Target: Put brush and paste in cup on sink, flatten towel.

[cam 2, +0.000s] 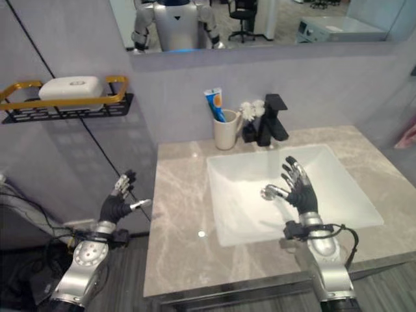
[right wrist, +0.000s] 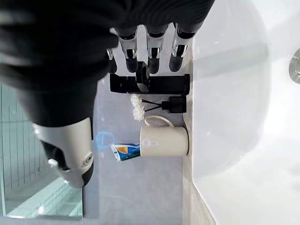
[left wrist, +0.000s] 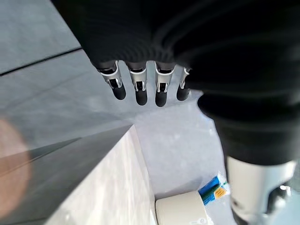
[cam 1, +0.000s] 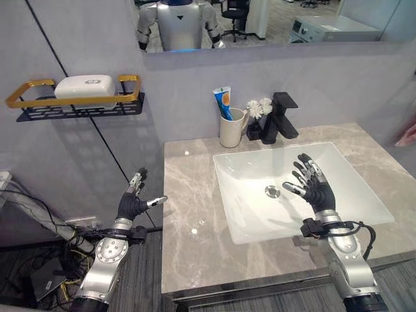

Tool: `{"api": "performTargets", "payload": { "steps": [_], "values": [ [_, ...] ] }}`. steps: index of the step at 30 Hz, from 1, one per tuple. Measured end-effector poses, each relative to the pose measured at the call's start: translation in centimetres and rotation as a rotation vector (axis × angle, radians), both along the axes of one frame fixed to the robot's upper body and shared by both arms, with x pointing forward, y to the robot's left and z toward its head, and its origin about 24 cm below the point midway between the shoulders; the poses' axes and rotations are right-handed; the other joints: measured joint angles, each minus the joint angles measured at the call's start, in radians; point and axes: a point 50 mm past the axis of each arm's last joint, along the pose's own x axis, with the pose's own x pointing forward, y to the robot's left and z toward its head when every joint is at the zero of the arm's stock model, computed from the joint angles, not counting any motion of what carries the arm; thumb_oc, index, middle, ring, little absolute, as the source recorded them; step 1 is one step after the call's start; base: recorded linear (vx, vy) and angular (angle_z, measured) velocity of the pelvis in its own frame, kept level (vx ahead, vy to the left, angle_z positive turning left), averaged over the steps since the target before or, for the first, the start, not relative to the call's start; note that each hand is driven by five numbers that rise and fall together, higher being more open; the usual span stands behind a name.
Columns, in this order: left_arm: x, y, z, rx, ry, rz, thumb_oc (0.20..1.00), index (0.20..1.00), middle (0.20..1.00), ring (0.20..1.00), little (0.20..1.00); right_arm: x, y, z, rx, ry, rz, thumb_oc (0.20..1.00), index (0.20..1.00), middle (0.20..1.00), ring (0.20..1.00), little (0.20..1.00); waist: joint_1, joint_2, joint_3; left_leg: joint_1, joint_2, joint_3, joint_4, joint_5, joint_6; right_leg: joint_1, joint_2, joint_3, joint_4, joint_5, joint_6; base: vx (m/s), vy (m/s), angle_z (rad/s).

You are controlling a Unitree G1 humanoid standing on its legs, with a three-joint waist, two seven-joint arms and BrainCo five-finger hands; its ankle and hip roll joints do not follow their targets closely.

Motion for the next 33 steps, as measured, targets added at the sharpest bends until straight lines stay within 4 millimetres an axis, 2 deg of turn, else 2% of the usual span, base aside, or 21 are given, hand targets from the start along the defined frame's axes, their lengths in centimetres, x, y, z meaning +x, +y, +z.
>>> {"api": "performTargets", "payload": {
  "steps": [2,3,4,5,8,10,11,13,14,15,16,17,19,20,21,25,28,29,31,32,33],
  "values": [
    [0.6,-0.3,0.8,-0.009,-0.03,-0.015,1.0,1.0,1.0,1.0,1.0,0.1,-0.3,0.2,-0.009,-0.006,-0.019,1.0,1.0,1.0,1.0,1.0,-0.008,-0.023,0.032,-0.049,-0.009,0.054,-0.024,0.108,-0.06,-0.064,-0.021,-0.054,0.056,-0.008,-0.07,-0.24,-0.182,0.89],
    [0.8,-0.1,1.4,0.006,-0.052,-0.027,1.0,1.0,1.0,1.0,1.0,0.3,0.2,0.4,0.013,-0.02,-0.012,1.0,1.0,1.0,1.0,1.0,-0.01,-0.091,0.064,-0.09,-0.043,0.24,0.195,-0.023,0.05,-0.083,-0.077,-0.085,0.062,0.012,-0.105,-0.22,-0.161,0.77],
    [0.8,0.0,1.4,0.011,-0.05,-0.034,1.0,1.0,1.0,1.0,1.0,0.2,0.2,0.6,0.014,-0.032,-0.012,1.0,1.0,1.0,1.0,1.0,-0.021,-0.116,0.062,-0.084,-0.066,0.303,0.325,-0.107,0.082,-0.078,-0.103,-0.09,0.057,0.021,-0.107,-0.18,-0.1,0.67],
    [0.8,-0.2,1.7,0.005,-0.062,-0.042,1.0,1.0,1.0,1.0,1.0,0.0,-0.1,1.5,0.01,-0.069,-0.025,1.0,1.0,1.0,1.0,1.0,-0.055,-0.114,0.06,-0.048,-0.088,0.338,0.431,-0.184,0.074,-0.07,-0.113,-0.119,0.052,0.028,-0.106,-0.12,-0.045,0.75],
    [0.8,-1.3,3.4,-0.005,-0.15,-0.103,1.0,1.0,1.0,1.0,1.0,-0.7,-2.0,3.8,-0.017,-0.174,-0.099,1.0,1.0,1.0,1.0,1.0,-0.155,-0.006,0.039,0.179,-0.098,0.303,0.531,-0.35,0.006,-0.086,-0.073,-0.201,0.09,0.021,-0.114,-0.19,0.003,0.76],
    [1.3,-1.7,4.2,-0.006,-0.189,-0.121,1.0,1.0,1.0,1.0,1.0,-1.2,-3.2,4.1,-0.046,-0.179,-0.137,1.0,1.0,1.0,1.0,1.0,-0.181,0.068,0.027,0.307,-0.104,0.236,0.451,-0.365,-0.017,-0.169,-0.042,-0.217,0.178,0.006,-0.126,-0.3,0.023,0.33],
    [1.8,-2.2,4.7,-0.017,-0.218,-0.129,1.0,1.0,1.0,1.0,1.0,-1.4,-3.6,4.0,-0.048,-0.171,-0.164,1.0,1.0,1.0,1.0,1.0,-0.189,0.095,0.02,0.353,-0.124,0.164,0.248,-0.383,0.027,-0.269,-0.04,-0.215,0.243,0.013,-0.14,-0.37,0.022,0.06],
    [1.6,-2.6,4.4,-0.013,-0.206,-0.143,1.0,1.0,1.0,1.0,1.0,-1.4,-3.1,3.5,-0.019,-0.16,-0.167,1.0,1.0,1.0,1.0,1.0,-0.186,0.032,0.048,0.354,-0.16,0.15,0.098,-0.451,0.153,-0.277,-0.062,-0.18,0.219,0.059,-0.16,-0.35,0.017,-0.23],
    [1.4,-2.5,4.1,-0.001,-0.191,-0.143,1.0,1.0,1.0,1.0,1.0,-1.3,-2.7,3.4,-0.019,-0.159,-0.154,1.0,1.0,1.0,1.0,1.0,-0.179,-0.012,0.049,0.31,-0.189,0.156,0.09,-0.464,0.185,-0.301,-0.089,-0.163,0.214,0.089,-0.121,-0.42,-0.015,-0.88],
    [1.0,-2.5,3.6,0.013,-0.174,-0.142,1.0,1.0,1.0,1.0,1.0,-0.9,-2.5,3.8,-0.019,-0.176,-0.15,1.0,1.0,1.0,1.0,1.0,-0.176,-0.032,0.05,0.206,-0.211,0.173,0.172,-0.41,0.286,-0.378,-0.098,-0.087,0.279,0.076,0.066,-0.45,-0.055,-0.94],
    [1.1,-2.7,3.9,0.021,-0.183,-0.153,1.0,1.0,1.0,1.0,1.0,-1.1,-2.4,3.5,-0.007,-0.173,-0.158,1.0,1.0,1.0,1.0,1.0,-0.185,-0.039,0.044,0.164,-0.221,0.174,0.197,-0.402,0.301,-0.433,-0.094,0.0,0.338,0.062,0.148,-0.43,-0.128,-0.62],
    [1.4,-3.0,4.5,0.022,-0.208,-0.168,1.0,1.0,1.0,1.0,1.0,-1.2,-2.4,3.3,-0.005,-0.164,-0.161,1.0,1.0,1.0,1.0,1.0,-0.209,-0.043,0.04,0.132,-0.224,0.183,0.208,-0.386,0.308,-0.484,-0.072,0.145,0.418,0.046,0.173,-0.28,-0.135,0.0],
    [1.5,-4.0,5.4,0.023,-0.245,-0.215,1.0,1.0,1.0,1.0,1.0,-1.1,-2.5,3.6,-0.038,-0.166,-0.153,1.0,1.0,1.0,1.0,1.0,-0.225,-0.05,0.029,0.1,-0.218,0.222,0.172,-0.305,0.286,-0.54,-0.04,0.29,0.586,-0.024,0.163,-0.25,-0.138,-0.21],
    [1.3,-4.2,5.7,0.027,-0.264,-0.233,1.0,1.0,1.0,1.0,1.0,-0.7,-2.3,4.1,-0.058,-0.184,-0.141,1.0,1.0,1.0,1.0,1.0,-0.214,-0.041,0.03,0.095,-0.195,0.262,0.147,-0.271,0.283,-0.548,-0.063,0.239,0.675,-0.066,0.103,-0.28,-0.24,-1.17],
    [1.2,-4.2,5.5,0.036,-0.249,-0.241,1.0,1.0,1.0,1.0,1.0,0.0,-1.3,4.3,-0.054,-0.197,-0.1,1.0,1.0,1.0,1.0,1.0,-0.186,-0.011,0.036,0.085,-0.138,0.322,0.129,-0.245,0.269,-0.489,-0.137,0.114,0.735,-0.134,0.084,-0.21,-0.265,-1.34],
    [1.2,-4.0,5.5,0.059,-0.242,-0.249,1.0,1.0,1.0,1.0,1.0,0.7,0.0,4.1,-0.072,-0.19,-0.052,1.0,1.0,1.0,1.0,1.0,-0.105,-0.001,0.033,0.101,-0.068,0.399,0.123,-0.223,0.221,-0.229,-0.284,0.135,0.604,-0.184,0.162,-0.05,-0.309,-0.96],
    [0.8,-2.8,5.3,0.115,-0.219,-0.24,1.0,1.0,1.0,1.0,1.0,1.3,1.2,3.7,-0.041,-0.186,-0.035,1.0,1.0,1.0,1.0,1.0,-0.061,-0.066,-0.015,0.083,-0.049,0.44,0.136,-0.24,0.147,-0.122,-0.378,0.1,0.323,-0.124,0.141,0.02,-0.379,-1.01],
    [0.6,-2.1,5.2,0.13,-0.208,-0.217,1.0,1.0,1.0,1.0,1.0,1.7,1.9,4.0,-0.039,-0.199,-0.01,1.0,1.0,1.0,1.0,1.0,-0.045,-0.075,-0.019,0.082,-0.04,0.441,0.139,-0.241,0.122,-0.125,-0.375,0.085,0.272,-0.112,0.204,0.04,-0.231,-1.45],
    [-0.3,-1.8,3.6,0.093,-0.154,-0.173,1.0,1.0,1.0,1.0,1.0,1.7,0.9,4.8,-0.113,-0.211,-0.031,1.0,1.0,1.0,1.0,1.0,-0.061,0.011,-0.043,0.112,0.041,0.33,0.06,-0.193,0.091,-0.144,-0.254,0.028,0.243,-0.06,0.154,0.08,-0.531,-1.17],
    [-0.1,-2.6,3.5,0.043,-0.167,-0.162,1.0,1.0,1.0,1.0,1.0,1.6,-0.3,4.9,-0.173,-0.202,-0.062,1.0,1.0,1.0,1.0,1.0,-0.091,0.028,-0.046,0.129,0.07,0.31,0.044,-0.159,0.068,-0.131,-0.211,0.004,0.251,-0.075,0.132,0.21,-0.972,-0.28],
    [0.1,-3.2,3.8,-0.005,-0.194,-0.146,1.0,1.0,1.0,1.0,1.0,1.6,-0.7,4.5,-0.203,-0.163,-0.064,1.0,1.0,1.0,1.0,1.0,-0.103,0.012,-0.044,0.138,0.112,0.32,0.043,-0.143,0.052,-0.152,-0.18,0.007,0.294,-0.123,0.124,0.25,-1.009,-0.32]
  ]
}}
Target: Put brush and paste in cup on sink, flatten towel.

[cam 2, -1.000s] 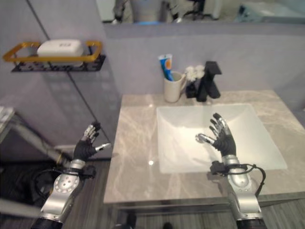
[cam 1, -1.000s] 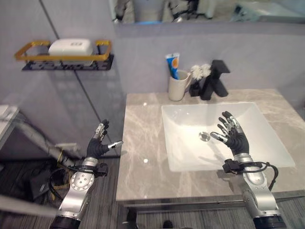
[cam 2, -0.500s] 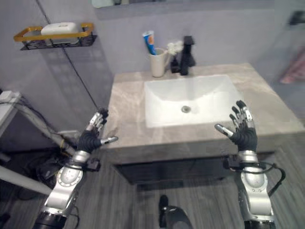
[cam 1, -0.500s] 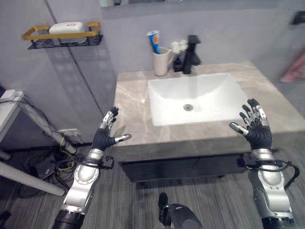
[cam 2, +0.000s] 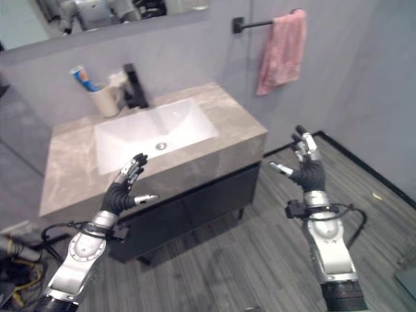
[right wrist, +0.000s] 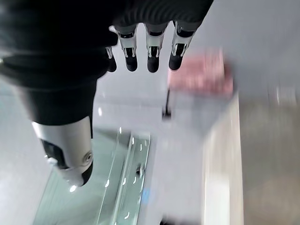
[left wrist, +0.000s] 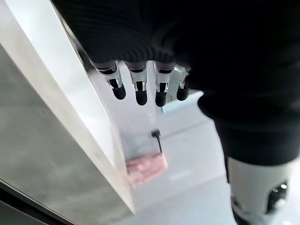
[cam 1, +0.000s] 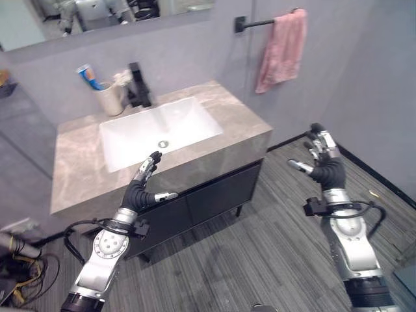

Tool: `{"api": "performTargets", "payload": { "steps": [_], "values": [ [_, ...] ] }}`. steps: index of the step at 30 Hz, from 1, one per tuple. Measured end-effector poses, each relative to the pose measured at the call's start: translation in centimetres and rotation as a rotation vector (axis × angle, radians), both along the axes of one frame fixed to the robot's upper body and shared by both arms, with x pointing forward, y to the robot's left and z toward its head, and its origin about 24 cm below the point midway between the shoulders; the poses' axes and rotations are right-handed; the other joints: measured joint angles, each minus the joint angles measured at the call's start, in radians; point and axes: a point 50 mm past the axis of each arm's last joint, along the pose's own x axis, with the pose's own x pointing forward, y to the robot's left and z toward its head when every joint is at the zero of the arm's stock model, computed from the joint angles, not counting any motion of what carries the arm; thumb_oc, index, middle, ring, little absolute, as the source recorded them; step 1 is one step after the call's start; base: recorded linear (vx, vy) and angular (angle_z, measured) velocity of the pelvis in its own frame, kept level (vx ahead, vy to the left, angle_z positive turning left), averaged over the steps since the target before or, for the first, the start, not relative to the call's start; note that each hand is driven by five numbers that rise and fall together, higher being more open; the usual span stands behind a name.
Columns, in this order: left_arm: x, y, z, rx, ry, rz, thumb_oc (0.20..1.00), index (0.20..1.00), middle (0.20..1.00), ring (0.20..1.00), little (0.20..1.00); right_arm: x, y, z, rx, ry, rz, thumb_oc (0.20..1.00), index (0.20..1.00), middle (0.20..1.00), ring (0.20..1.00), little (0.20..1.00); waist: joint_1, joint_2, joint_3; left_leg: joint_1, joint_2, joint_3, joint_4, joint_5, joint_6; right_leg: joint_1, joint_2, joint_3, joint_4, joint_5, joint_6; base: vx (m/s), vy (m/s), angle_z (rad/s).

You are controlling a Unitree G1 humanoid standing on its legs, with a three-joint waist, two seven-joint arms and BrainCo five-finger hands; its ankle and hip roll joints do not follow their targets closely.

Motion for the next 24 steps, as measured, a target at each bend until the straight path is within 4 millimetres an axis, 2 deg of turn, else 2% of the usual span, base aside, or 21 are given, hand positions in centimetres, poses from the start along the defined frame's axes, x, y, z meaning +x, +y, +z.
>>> {"api": "performTargets", "payload": {
  "steps": [1,2,4,5,6,7,8,9,11,12,13,15,16,17,18,19,20,21,22,23,24],
  "values": [
    [0.4,0.3,0.5,-0.001,-0.023,0.023,1.0,1.0,1.0,1.0,1.0,-0.1,1.0,0.6,0.0,-0.029,0.038,1.0,1.0,1.0,1.0,1.0,0.005,-0.033,-0.005,-0.004,0.061,0.01,-0.003,0.007,-0.011,-0.074,0.06,0.022,0.119,-0.067,-0.051,0.24,-0.831,-0.37],
    [0.7,0.6,0.7,0.008,-0.03,0.036,1.0,1.0,1.0,1.0,1.0,-0.3,1.2,0.8,0.004,-0.048,0.043,1.0,1.0,1.0,1.0,1.0,0.017,-0.063,-0.001,-0.003,0.073,0.004,0.001,0.011,-0.005,-0.099,0.079,0.018,0.167,-0.092,-0.094,0.17,-0.563,-0.4],
    [1.0,1.1,0.5,0.015,-0.016,0.057,1.0,1.0,1.0,1.0,1.0,-0.3,1.4,0.8,-0.001,-0.051,0.048,1.0,1.0,1.0,1.0,1.0,0.022,-0.108,-0.005,-0.004,0.093,-0.013,0.008,0.052,0.05,-0.117,0.104,0.021,0.21,-0.129,-0.129,0.11,-0.342,-0.17],
    [0.9,1.2,0.5,0.02,-0.012,0.063,1.0,1.0,1.0,1.0,1.0,-0.3,1.4,0.9,0.002,-0.059,0.045,1.0,1.0,1.0,1.0,1.0,0.03,-0.125,-0.004,-0.013,0.089,-0.073,0.041,0.071,0.077,-0.112,0.12,0.03,0.21,-0.138,-0.148,0.12,-0.327,-0.25],
    [0.9,1.2,0.4,0.02,-0.011,0.066,1.0,1.0,1.0,1.0,1.0,-0.3,1.4,1.0,0.003,-0.069,0.042,1.0,1.0,1.0,1.0,1.0,0.043,-0.134,-0.001,-0.046,0.075,-0.163,0.109,0.063,0.073,-0.098,0.127,0.054,0.199,-0.131,-0.175,0.13,-0.263,-0.34],
    [0.8,1.1,0.3,0.015,-0.007,0.064,1.0,1.0,1.0,1.0,1.0,-0.2,1.4,1.2,0.005,-0.076,0.038,1.0,1.0,1.0,1.0,1.0,0.059,-0.141,0.003,-0.069,0.026,-0.285,0.168,0.004,0.04,-0.086,0.131,0.075,0.179,-0.119,-0.193,0.15,-0.25,-0.56],
    [0.6,1.0,-0.2,-0.003,0.016,0.056,1.0,1.0,1.0,1.0,1.0,-0.1,1.4,1.5,-0.002,-0.087,0.039,1.0,1.0,1.0,1.0,1.0,0.079,-0.119,0.02,-0.098,-0.129,-0.444,0.191,-0.073,0.002,-0.031,0.132,0.096,0.073,-0.067,-0.184,0.11,-0.159,-0.44],
    [0.5,1.0,-0.2,-0.006,0.018,0.056,1.0,1.0,1.0,1.0,1.0,-0.1,1.3,1.5,-0.005,-0.087,0.037,1.0,1.0,1.0,1.0,1.0,0.077,-0.107,0.022,-0.125,-0.175,-0.44,0.196,-0.089,0.014,-0.013,0.131,0.089,0.031,-0.031,-0.185,0.11,-0.12,-0.26],
    [0.6,0.9,0.1,-0.02,0.002,0.058,1.0,1.0,1.0,1.0,1.0,0.0,1.3,1.7,-0.003,-0.096,0.028,1.0,1.0,1.0,1.0,1.0,0.088,-0.085,0.031,-0.208,-0.297,-0.467,0.239,-0.1,0.026,0.009,0.136,0.097,-0.021,-0.017,-0.18,0.11,-0.076,-0.09],
    [0.6,0.9,0.1,-0.019,0.001,0.057,1.0,1.0,1.0,1.0,1.0,0.0,1.5,1.7,0.002,-0.1,0.025,1.0,1.0,1.0,1.0,1.0,0.103,-0.074,0.038,-0.252,-0.344,-0.461,0.236,-0.102,0.043,0.03,0.151,0.104,-0.046,-0.008,-0.193,0.16,-0.08,-0.11],
    [0.6,0.9,0.1,-0.02,0.001,0.056,1.0,1.0,1.0,1.0,1.0,0.3,1.6,1.6,0.008,-0.099,0.021,1.0,1.0,1.0,1.0,1.0,0.103,-0.067,0.048,-0.29,-0.382,-0.48,0.221,-0.099,0.048,0.047,0.162,0.106,-0.072,-0.006,-0.197,0.19,-0.067,-0.14],
    [0.6,0.9,0.1,-0.018,0.001,0.06,1.0,1.0,1.0,1.0,1.0,1.2,1.8,1.7,0.02,-0.105,0.007,1.0,1.0,1.0,1.0,1.0,0.125,-0.051,0.09,-0.376,-0.428,-0.474,0.136,-0.049,0.1,0.085,0.198,0.154,-0.124,-0.002,-0.201,0.27,-0.047,-0.49],
    [0.6,1.0,0.2,-0.018,-0.003,0.065,1.0,1.0,1.0,1.0,1.0,1.6,2.0,1.8,0.021,-0.105,0.012,1.0,1.0,1.0,1.0,1.0,0.134,-0.03,0.105,-0.417,-0.425,-0.463,0.096,-0.028,0.107,0.105,0.222,0.172,-0.145,-0.001,-0.204,0.24,-0.008,-0.7],
    [0.6,1.2,0.2,-0.018,-0.004,0.076,1.0,1.0,1.0,1.0,1.0,1.7,2.2,1.9,0.02,-0.109,0.02,1.0,1.0,1.0,1.0,1.0,0.137,-0.028,0.126,-0.441,-0.427,-0.464,0.063,-0.021,0.102,0.134,0.247,0.2,-0.168,-0.003,-0.206,0.45,0.081,-1.16],
    [0.5,1.8,0.2,-0.018,-0.005,0.103,1.0,1.0,1.0,1.0,1.0,1.8,2.6,1.8,0.026,-0.105,0.028,1.0,1.0,1.0,1.0,1.0,0.162,-0.029,0.141,-0.458,-0.42,-0.465,0.055,-0.02,0.103,0.184,0.27,0.254,-0.186,0.0,-0.232,0.39,0.11,-1.31],
    [0.4,2.0,0.2,-0.018,-0.005,0.115,1.0,1.0,1.0,1.0,1.0,1.6,2.5,1.6,0.028,-0.101,0.02,1.0,1.0,1.0,1.0,1.0,0.162,-0.039,0.143,-0.45,-0.424,-0.462,0.085,-0.009,0.124,0.231,0.275,0.277,-0.205,-0.017,-0.208,0.39,0.109,-1.47],
    [0.1,2.3,0.1,-0.014,-0.003,0.131,1.0,1.0,1.0,1.0,1.0,1.3,2.5,1.4,0.033,-0.099,0.015,1.0,1.0,1.0,1.0,1.0,0.164,-0.061,0.129,-0.422,-0.441,-0.466,0.126,0.014,0.169,0.281,0.267,0.318,-0.214,-0.044,-0.204,0.43,0.111,-1.16],
    [-0.2,2.2,-0.3,-0.016,0.013,0.135,1.0,1.0,1.0,1.0,1.0,1.0,2.3,1.4,0.025,-0.1,0.013,1.0,1.0,1.0,1.0,1.0,0.166,-0.037,0.106,-0.362,-0.42,-0.469,0.105,0.062,0.186,0.308,0.296,0.339,-0.194,-0.075,-0.162,0.56,0.125,-0.85],
    [0.0,2.3,-0.2,-0.002,0.012,0.133,1.0,1.0,1.0,1.0,1.0,0.8,2.4,1.1,0.045,-0.096,0.004,1.0,1.0,1.0,1.0,1.0,0.136,-0.06,0.109,-0.338,-0.433,-0.472,0.13,0.126,0.165,0.337,0.281,0.353,-0.161,-0.1,-0.145,0.56,0.125,-0.68],
    [0.2,2.4,-0.4,-0.007,0.02,0.144,1.0,1.0,1.0,1.0,1.0,0.5,2.8,0.3,0.054,-0.064,0.017,1.0,1.0,1.0,1.0,1.0,0.127,-0.084,0.101,-0.29,-0.443,-0.453,0.148,0.069,0.191,0.331,0.263,0.361,-0.059,-0.107,-0.121,0.41,0.094,-0.98],
    [0.2,2.5,-0.2,-0.008,0.009,0.149,1.0,1.0,1.0,1.0,1.0,0.1,3.1,-0.3,0.07,-0.048,0.021,1.0,1.0,1.0,1.0,1.0,0.164,-0.095,0.078,-0.231,-0.432,-0.432,0.122,0.068,0.197,0.241,0.245,0.367,0.184,-0.174,-0.059,0.3,0.082,-1.26]
  ]
}}
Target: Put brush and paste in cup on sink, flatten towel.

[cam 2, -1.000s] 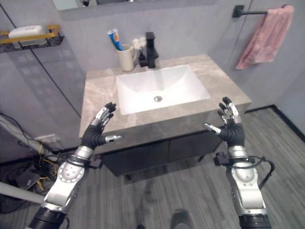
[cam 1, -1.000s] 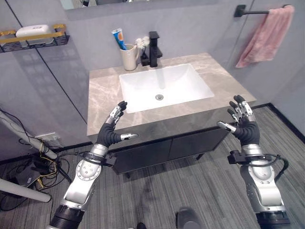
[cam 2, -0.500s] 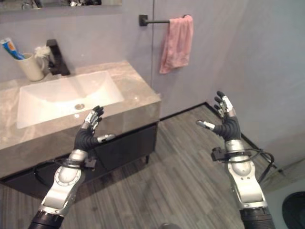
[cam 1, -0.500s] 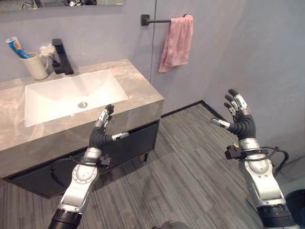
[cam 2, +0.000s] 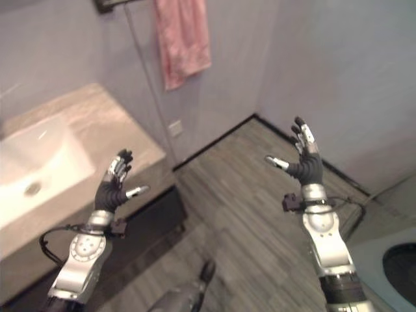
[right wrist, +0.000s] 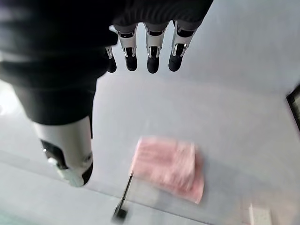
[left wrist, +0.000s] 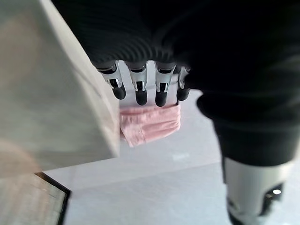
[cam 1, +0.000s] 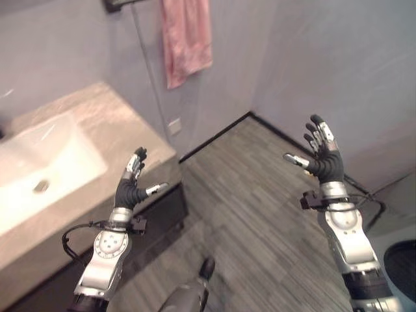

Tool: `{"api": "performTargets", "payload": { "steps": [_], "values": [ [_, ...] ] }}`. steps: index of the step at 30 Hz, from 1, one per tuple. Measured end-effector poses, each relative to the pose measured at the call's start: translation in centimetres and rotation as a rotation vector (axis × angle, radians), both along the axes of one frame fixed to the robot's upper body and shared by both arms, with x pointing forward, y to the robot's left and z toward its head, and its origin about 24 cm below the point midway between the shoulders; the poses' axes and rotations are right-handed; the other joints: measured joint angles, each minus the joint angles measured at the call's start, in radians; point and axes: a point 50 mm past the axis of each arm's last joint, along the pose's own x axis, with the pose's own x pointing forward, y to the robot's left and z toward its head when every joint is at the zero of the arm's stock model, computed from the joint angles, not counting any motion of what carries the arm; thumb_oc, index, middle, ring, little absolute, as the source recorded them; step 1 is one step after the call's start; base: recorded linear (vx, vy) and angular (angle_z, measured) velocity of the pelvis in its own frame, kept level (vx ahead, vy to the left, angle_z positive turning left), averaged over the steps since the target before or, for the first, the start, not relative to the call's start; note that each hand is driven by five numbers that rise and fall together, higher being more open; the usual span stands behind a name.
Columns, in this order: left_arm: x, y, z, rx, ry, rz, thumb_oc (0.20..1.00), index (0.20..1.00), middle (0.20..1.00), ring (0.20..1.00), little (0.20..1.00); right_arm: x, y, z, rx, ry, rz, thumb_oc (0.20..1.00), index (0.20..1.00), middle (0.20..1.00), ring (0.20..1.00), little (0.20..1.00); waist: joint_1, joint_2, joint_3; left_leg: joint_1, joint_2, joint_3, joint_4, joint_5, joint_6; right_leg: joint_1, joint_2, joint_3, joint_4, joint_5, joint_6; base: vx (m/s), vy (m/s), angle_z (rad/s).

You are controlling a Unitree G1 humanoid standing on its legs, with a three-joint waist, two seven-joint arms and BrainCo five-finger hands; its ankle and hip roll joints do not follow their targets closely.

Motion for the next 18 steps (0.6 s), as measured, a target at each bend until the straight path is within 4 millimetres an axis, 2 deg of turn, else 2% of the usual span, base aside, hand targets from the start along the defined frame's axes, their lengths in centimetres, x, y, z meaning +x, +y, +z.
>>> {"api": "performTargets", "payload": {
  "steps": [1,2,3,5,6,8,9,10,11,12,13,14,15,16,17,18],
  "values": [
    [0.0,0.0,0.3,-0.002,-0.016,0.002,1.0,1.0,1.0,1.0,1.0,-0.1,-0.1,0.0,0.002,0.001,-0.006,1.0,1.0,1.0,1.0,1.0,0.006,0.0,-0.012,0.04,-0.004,-0.009,-0.03,-0.006,0.008,-0.041,-0.031,0.0,0.063,-0.014,0.016,0.34,0.108,-1.28],
    [0.3,0.1,0.9,0.011,-0.039,0.003,1.0,1.0,1.0,1.0,1.0,0.2,0.0,0.4,-0.006,-0.014,0.001,1.0,1.0,1.0,1.0,1.0,-0.007,0.011,-0.005,0.067,-0.014,-0.006,-0.017,-0.052,0.051,-0.105,-0.049,-0.024,0.192,0.064,0.1,0.27,0.098,-0.8],
    [1.1,0.5,1.2,0.02,-0.049,0.026,1.0,1.0,1.0,1.0,1.0,0.2,0.4,0.2,-0.004,-0.005,0.015,1.0,1.0,1.0,1.0,1.0,-0.019,0.015,0.012,0.138,-0.028,-0.002,-0.006,-0.08,0.059,-0.265,-0.085,-0.095,0.52,0.131,0.188,0.13,0.058,-0.51],
    [1.1,0.5,0.8,-0.004,-0.04,0.056,1.0,1.0,1.0,1.0,1.0,0.1,0.7,0.0,-0.018,0.004,0.027,1.0,1.0,1.0,1.0,1.0,-0.024,0.056,0.028,0.223,-0.011,-0.055,-0.045,-0.086,0.051,-0.339,-0.117,-0.172,0.517,0.062,0.062,0.14,0.003,-0.3],
    [1.0,0.5,0.7,0.001,-0.039,0.063,1.0,1.0,1.0,1.0,1.0,0.1,0.7,0.0,-0.025,0.005,0.029,1.0,1.0,1.0,1.0,1.0,-0.027,0.086,0.037,0.254,0.005,-0.061,-0.06,-0.086,0.043,-0.371,-0.116,-0.195,0.432,0.043,0.023,0.16,-0.042,-0.08],
    [1.0,0.6,0.6,-0.018,-0.044,0.081,1.0,1.0,1.0,1.0,1.0,0.1,0.6,0.0,-0.044,0.013,0.03,1.0,1.0,1.0,1.0,1.0,-0.041,0.123,0.045,0.278,0.021,-0.09,-0.062,-0.099,0.019,-0.41,-0.119,-0.215,0.244,0.05,-0.024,0.14,-0.123,0.22],
    [1.0,0.5,0.4,-0.041,-0.043,0.095,1.0,1.0,1.0,1.0,1.0,0.1,0.4,-0.2,-0.054,0.024,0.026,1.0,1.0,1.0,1.0,1.0,-0.051,0.145,0.044,0.29,0.032,-0.105,-0.073,-0.1,0.018,-0.412,-0.12,-0.243,0.069,0.07,-0.067,0.11,-0.154,0.39],
    [1.1,0.6,0.1,-0.051,-0.035,0.106,1.0,1.0,1.0,1.0,1.0,0.2,0.4,-0.4,-0.06,0.038,0.027,1.0,1.0,1.0,1.0,1.0,-0.053,0.158,0.051,0.296,0.031,-0.095,-0.047,-0.114,-0.006,-0.417,-0.095,-0.242,-0.101,0.144,-0.122,0.07,-0.113,0.37],
    [1.1,0.9,-0.4,-0.058,-0.018,0.125,1.0,1.0,1.0,1.0,1.0,0.3,0.6,-0.7,-0.057,0.05,0.033,1.0,1.0,1.0,1.0,1.0,-0.047,0.153,0.052,0.29,0.007,-0.086,0.0,-0.122,-0.022,-0.4,-0.083,-0.231,-0.206,0.228,-0.165,0.1,-0.177,0.32],
    [0.8,1.3,-0.8,-0.054,0.002,0.144,1.0,1.0,1.0,1.0,1.0,0.2,0.8,-0.9,-0.051,0.058,0.041,1.0,1.0,1.0,1.0,1.0,-0.04,0.108,0.053,0.247,-0.061,-0.038,0.125,-0.126,-0.062,-0.387,-0.106,-0.188,-0.29,0.374,-0.235,0.11,-0.193,0.76],
    [0.6,1.6,-0.7,-0.02,-0.001,0.138,1.0,1.0,1.0,1.0,1.0,0.4,0.4,-1.2,-0.032,0.065,0.015,1.0,1.0,1.0,1.0,1.0,-0.044,0.055,0.055,0.128,-0.083,-0.017,0.333,-0.245,-0.007,-0.348,-0.181,-0.171,-0.333,0.474,-0.181,0.11,-0.23,0.82],
    [0.3,2.2,-0.2,0.0,-0.022,0.151,1.0,1.0,1.0,1.0,1.0,0.9,0.3,-0.8,-0.017,0.052,0.001,1.0,1.0,1.0,1.0,1.0,-0.029,0.033,0.066,0.058,-0.009,-0.046,0.331,-0.279,-0.03,-0.34,-0.188,-0.171,-0.363,0.48,-0.164,0.1,-0.243,0.8],
    [0.2,2.7,0.0,0.015,-0.028,0.168,1.0,1.0,1.0,1.0,1.0,1.4,0.3,-0.6,-0.018,0.045,0.002,1.0,1.0,1.0,1.0,1.0,-0.021,0.039,0.074,0.031,0.079,-0.068,0.246,-0.262,-0.076,-0.345,-0.177,-0.178,-0.355,0.472,-0.131,0.14,-0.369,0.39],
    [0.7,3.8,1.4,0.063,-0.062,0.187,1.0,1.0,1.0,1.0,1.0,2.0,1.0,-0.2,0.007,0.031,0.015,1.0,1.0,1.0,1.0,1.0,0.0,0.021,0.103,0.079,0.173,-0.118,0.053,-0.174,-0.15,-0.367,-0.171,-0.152,-0.275,0.407,-0.02,0.11,-0.283,0.39],
    [0.8,4.1,1.5,0.069,-0.066,0.198,1.0,1.0,1.0,1.0,1.0,2.0,1.3,-0.3,0.007,0.035,0.035,1.0,1.0,1.0,1.0,1.0,-0.002,0.025,0.106,0.096,0.187,-0.124,0.027,-0.163,-0.161,-0.365,-0.178,-0.152,-0.262,0.386,0.015,0.17,-0.409,0.3],
    [0.7,4.2,1.5,0.068,-0.067,0.203,1.0,1.0,1.0,1.0,1.0,2.1,1.6,-0.2,0.002,0.035,0.051,1.0,1.0,1.0,1.0,1.0,0.004,0.027,0.106,0.123,0.198,-0.119,0.004,-0.16,-0.165,-0.353,-0.199,-0.159,-0.252,0.364,0.028,0.14,-0.336,0.01]
  ]
}}
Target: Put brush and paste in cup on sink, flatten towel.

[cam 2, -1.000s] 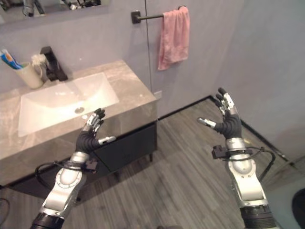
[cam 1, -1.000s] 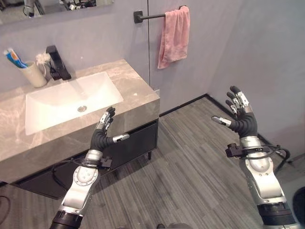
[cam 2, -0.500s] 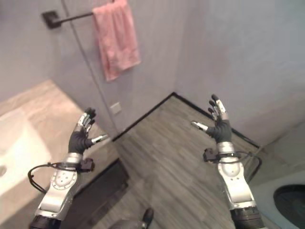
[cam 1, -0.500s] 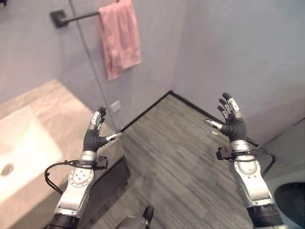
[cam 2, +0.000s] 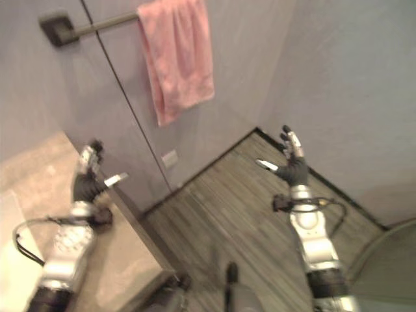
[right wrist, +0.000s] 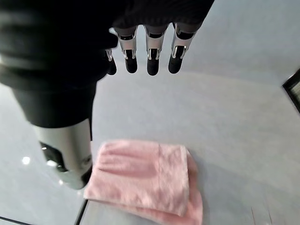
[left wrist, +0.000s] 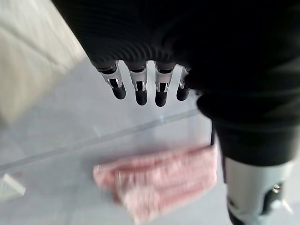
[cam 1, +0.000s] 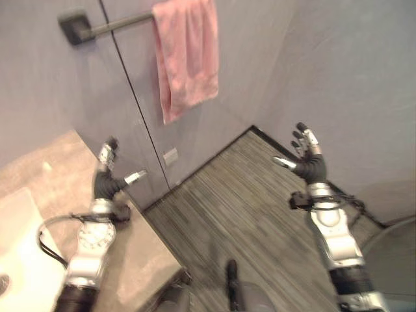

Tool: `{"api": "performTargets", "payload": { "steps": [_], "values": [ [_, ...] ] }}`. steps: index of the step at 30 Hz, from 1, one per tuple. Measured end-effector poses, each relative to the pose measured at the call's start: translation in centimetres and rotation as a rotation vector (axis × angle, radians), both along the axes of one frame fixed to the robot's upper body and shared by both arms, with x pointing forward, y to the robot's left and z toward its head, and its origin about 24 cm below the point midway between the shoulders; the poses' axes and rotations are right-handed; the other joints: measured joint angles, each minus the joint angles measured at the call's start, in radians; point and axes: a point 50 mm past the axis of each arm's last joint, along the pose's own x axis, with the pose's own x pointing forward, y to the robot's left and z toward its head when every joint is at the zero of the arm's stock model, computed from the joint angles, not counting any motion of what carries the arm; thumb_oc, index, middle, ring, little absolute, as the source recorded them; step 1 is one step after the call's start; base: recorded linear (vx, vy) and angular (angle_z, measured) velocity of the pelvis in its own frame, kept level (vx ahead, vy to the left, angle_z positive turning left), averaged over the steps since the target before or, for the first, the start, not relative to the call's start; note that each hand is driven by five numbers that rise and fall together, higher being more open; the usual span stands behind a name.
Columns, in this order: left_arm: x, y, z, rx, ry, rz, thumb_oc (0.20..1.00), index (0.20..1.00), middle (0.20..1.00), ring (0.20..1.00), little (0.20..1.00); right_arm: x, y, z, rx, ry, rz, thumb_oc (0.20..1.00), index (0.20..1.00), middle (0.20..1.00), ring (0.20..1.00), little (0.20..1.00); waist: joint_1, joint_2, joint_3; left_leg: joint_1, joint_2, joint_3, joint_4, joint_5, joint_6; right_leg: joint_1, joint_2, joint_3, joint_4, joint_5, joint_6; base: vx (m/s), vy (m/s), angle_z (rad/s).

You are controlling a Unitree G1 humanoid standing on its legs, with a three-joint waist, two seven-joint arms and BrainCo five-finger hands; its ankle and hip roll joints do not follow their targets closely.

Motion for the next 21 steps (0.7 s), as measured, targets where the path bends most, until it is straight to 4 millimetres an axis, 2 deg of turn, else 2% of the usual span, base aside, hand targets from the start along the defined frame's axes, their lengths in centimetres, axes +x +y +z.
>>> {"api": "performTargets", "payload": {
  "steps": [1,2,3,4,5,7,9,12,13,15,17,18,20,21],
  "values": [
    [-0.1,0.1,-0.1,0.001,0.002,0.004,1.0,1.0,1.0,1.0,1.0,0.1,0.2,0.2,-0.001,-0.006,0.008,1.0,1.0,1.0,1.0,1.0,0.011,0.001,0.0,0.025,0.001,0.008,-0.014,-0.001,0.0,0.015,-0.028,0.0,0.003,-0.009,0.003,0.17,-0.433,-0.13],
    [-0.1,0.1,-0.1,-0.004,0.001,0.007,1.0,1.0,1.0,1.0,1.0,0.1,0.2,0.3,-0.005,-0.013,0.013,1.0,1.0,1.0,1.0,1.0,0.013,-0.001,-0.004,0.044,0.002,0.007,-0.025,-0.005,0.0,0.033,-0.057,-0.005,0.021,-0.027,0.024,0.08,-0.24,-0.15],
    [-0.3,0.0,-0.3,-0.018,-0.001,0.013,1.0,1.0,1.0,1.0,1.0,-0.1,0.1,0.2,-0.01,-0.01,0.016,1.0,1.0,1.0,1.0,1.0,0.02,0.006,-0.009,0.067,0.017,0.009,-0.043,-0.007,-0.004,0.051,-0.071,-0.009,0.032,-0.05,0.046,0.07,-0.257,-0.07],
    [-0.5,-0.1,-0.7,-0.037,0.006,0.024,1.0,1.0,1.0,1.0,1.0,-0.3,0.0,0.2,-0.02,-0.007,0.023,1.0,1.0,1.0,1.0,1.0,0.02,0.009,-0.024,0.08,0.037,0.004,-0.056,-0.011,-0.012,0.073,-0.063,-0.012,0.009,-0.063,0.052,0.06,-0.355,0.0],
    [-0.9,-0.5,-1.6,-0.062,0.032,0.025,1.0,1.0,1.0,1.0,1.0,-0.4,-0.4,0.0,-0.036,0.001,0.017,1.0,1.0,1.0,1.0,1.0,0.007,0.047,-0.036,0.077,0.081,-0.004,-0.067,-0.011,-0.014,0.081,-0.031,-0.035,0.003,-0.061,0.039,0.06,-0.448,0.1],
    [-1.0,-1.6,-2.7,-0.127,0.054,0.02,1.0,1.0,1.0,1.0,1.0,-0.7,-1.6,-0.4,-0.07,0.034,-0.006,1.0,1.0,1.0,1.0,1.0,-0.013,0.089,-0.054,0.076,0.124,-0.033,-0.093,0.003,-0.034,0.08,0.016,-0.077,0.017,-0.08,0.008,0.01,-0.314,0.38],
    [-1.0,-2.0,-2.7,-0.15,0.048,0.016,1.0,1.0,1.0,1.0,1.0,-1.0,-2.5,-0.5,-0.068,0.043,-0.03,1.0,1.0,1.0,1.0,1.0,-0.019,0.093,-0.058,0.063,0.168,-0.028,-0.091,0.039,-0.009,0.081,0.051,-0.12,0.013,-0.092,-0.036,0.0,-0.219,0.46],
    [-0.8,-2.1,-2.6,-0.151,0.041,0.011,1.0,1.0,1.0,1.0,1.0,-1.0,-2.7,-0.4,-0.069,0.041,-0.034,1.0,1.0,1.0,1.0,1.0,-0.039,0.09,-0.059,0.035,0.175,-0.007,-0.094,0.099,0.006,0.077,0.054,-0.167,0.015,-0.106,-0.066,0.01,-0.087,0.46],
    [-0.8,-2.1,-2.6,-0.151,0.041,0.009,1.0,1.0,1.0,1.0,1.0,-1.0,-2.7,-0.4,-0.069,0.042,-0.034,1.0,1.0,1.0,1.0,1.0,-0.038,0.091,-0.06,0.028,0.177,0.046,-0.094,0.119,0.016,0.072,0.054,-0.178,0.026,-0.114,-0.078,0.03,-0.058,0.38],
    [-0.7,-2.5,-2.5,-0.151,0.039,-0.004,1.0,1.0,1.0,1.0,1.0,-1.1,-2.8,-0.5,-0.067,0.045,-0.041,1.0,1.0,1.0,1.0,1.0,-0.045,0.088,-0.059,0.018,0.181,0.094,-0.092,0.126,0.014,0.07,0.052,-0.197,0.027,-0.118,-0.085,0.03,-0.038,0.37],
    [-0.5,-3.2,-2.6,-0.151,0.046,-0.032,1.0,1.0,1.0,1.0,1.0,-1.2,-3.0,-0.5,-0.063,0.043,-0.058,1.0,1.0,1.0,1.0,1.0,-0.056,0.105,-0.069,0.007,0.193,0.276,-0.097,0.139,0.008,0.072,0.046,-0.233,0.028,-0.123,-0.092,0.02,-0.011,0.46],
    [-0.5,-3.1,-2.6,-0.151,0.045,-0.03,1.0,1.0,1.0,1.0,1.0,-1.2,-3.0,-0.5,-0.062,0.039,-0.059,1.0,1.0,1.0,1.0,1.0,-0.058,0.108,-0.071,0.009,0.197,0.279,-0.111,0.141,0.006,0.069,0.046,-0.24,0.028,-0.123,-0.092,0.04,-0.006,0.28],
    [-0.5,-3.1,-2.6,-0.15,0.045,-0.028,1.0,1.0,1.0,1.0,1.0,-1.2,-3.1,-0.4,-0.062,0.038,-0.065,1.0,1.0,1.0,1.0,1.0,-0.061,0.109,-0.071,0.003,0.199,0.353,-0.115,0.14,0.006,0.065,0.038,-0.254,0.031,-0.124,-0.09,0.06,0.003,0.18],
    [-0.5,-3.1,-2.6,-0.152,0.045,-0.027,1.0,1.0,1.0,1.0,1.0,-1.3,-3.2,-0.4,-0.061,0.038,-0.067,1.0,1.0,1.0,1.0,1.0,-0.062,0.111,-0.071,0.011,0.199,0.369,-0.134,0.137,0.009,0.065,0.036,-0.258,0.031,-0.124,-0.088,0.06,0.01,0.11]
  ]
}}
